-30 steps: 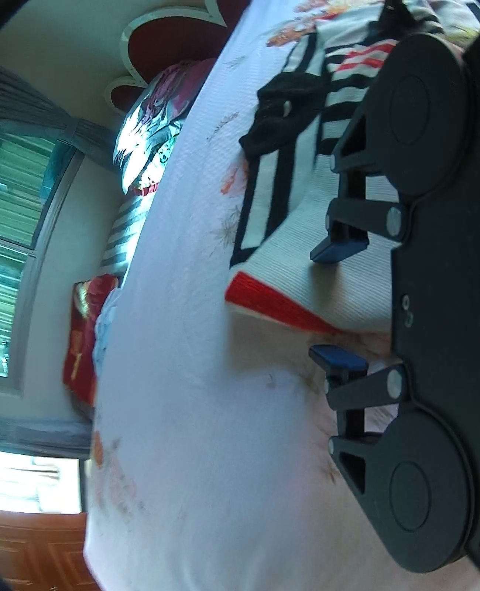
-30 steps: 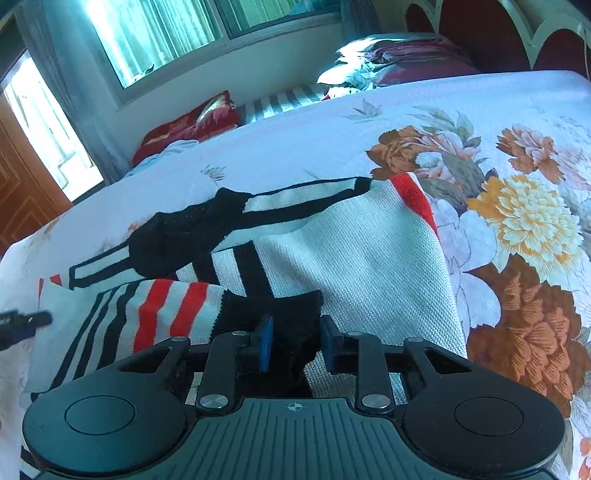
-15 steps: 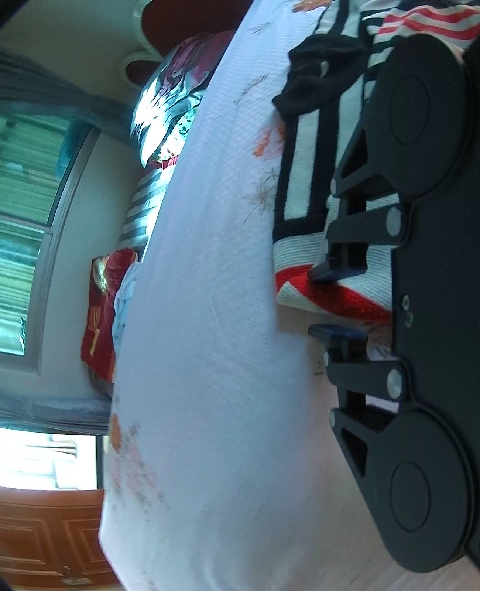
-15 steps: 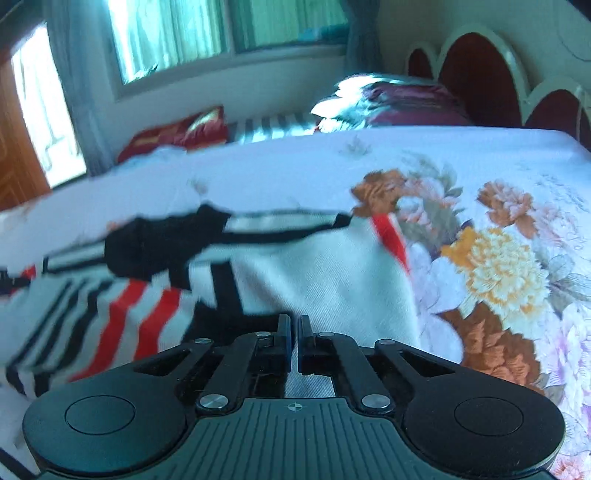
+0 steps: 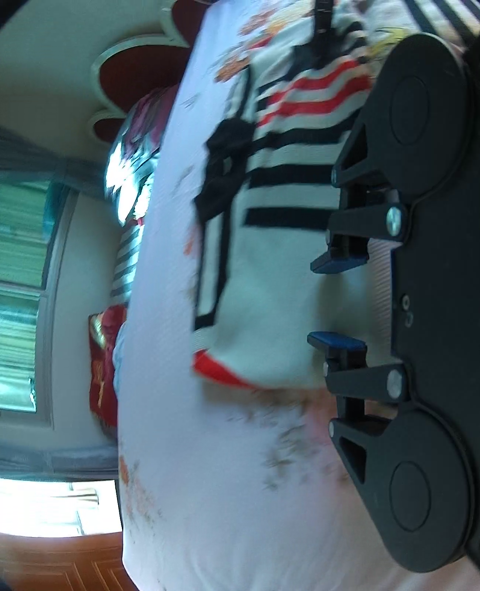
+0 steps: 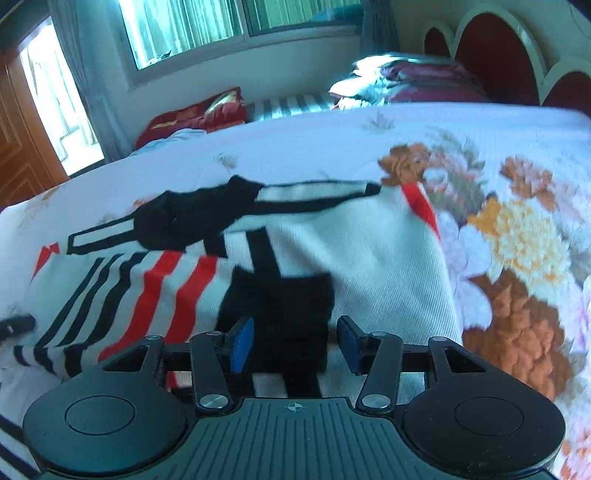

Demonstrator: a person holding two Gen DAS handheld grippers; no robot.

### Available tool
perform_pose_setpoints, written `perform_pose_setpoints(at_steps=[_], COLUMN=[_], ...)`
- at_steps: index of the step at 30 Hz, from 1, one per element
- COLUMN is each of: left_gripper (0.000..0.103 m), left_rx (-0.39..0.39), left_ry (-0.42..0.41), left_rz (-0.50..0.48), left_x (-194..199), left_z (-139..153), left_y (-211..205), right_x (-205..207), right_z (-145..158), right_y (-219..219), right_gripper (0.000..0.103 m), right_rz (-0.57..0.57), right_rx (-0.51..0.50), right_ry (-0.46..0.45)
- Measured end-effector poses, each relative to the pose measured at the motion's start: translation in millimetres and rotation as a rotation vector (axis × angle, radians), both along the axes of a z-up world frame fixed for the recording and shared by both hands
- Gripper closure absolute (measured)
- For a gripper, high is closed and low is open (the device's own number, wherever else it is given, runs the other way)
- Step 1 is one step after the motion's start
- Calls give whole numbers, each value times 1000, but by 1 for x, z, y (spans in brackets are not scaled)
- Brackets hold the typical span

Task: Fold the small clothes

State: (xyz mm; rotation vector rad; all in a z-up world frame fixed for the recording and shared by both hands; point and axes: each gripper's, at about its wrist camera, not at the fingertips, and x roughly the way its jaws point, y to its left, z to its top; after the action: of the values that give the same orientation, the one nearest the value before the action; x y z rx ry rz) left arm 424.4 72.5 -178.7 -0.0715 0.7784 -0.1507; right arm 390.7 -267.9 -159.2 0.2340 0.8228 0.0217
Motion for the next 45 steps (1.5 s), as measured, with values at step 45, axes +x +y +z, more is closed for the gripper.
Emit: perform_pose_setpoints(at_steps=[45], left_gripper=[65], left_rx=[52], left_ry=[-8], left_rz=[-25], left_x=[-49], left_z=[18], left_y=[-80], right_x=[-41], right_z=[13], right_y=[38], right_gripper=[89], right_rz=[243], right_rx=[22], right_ry=[-23])
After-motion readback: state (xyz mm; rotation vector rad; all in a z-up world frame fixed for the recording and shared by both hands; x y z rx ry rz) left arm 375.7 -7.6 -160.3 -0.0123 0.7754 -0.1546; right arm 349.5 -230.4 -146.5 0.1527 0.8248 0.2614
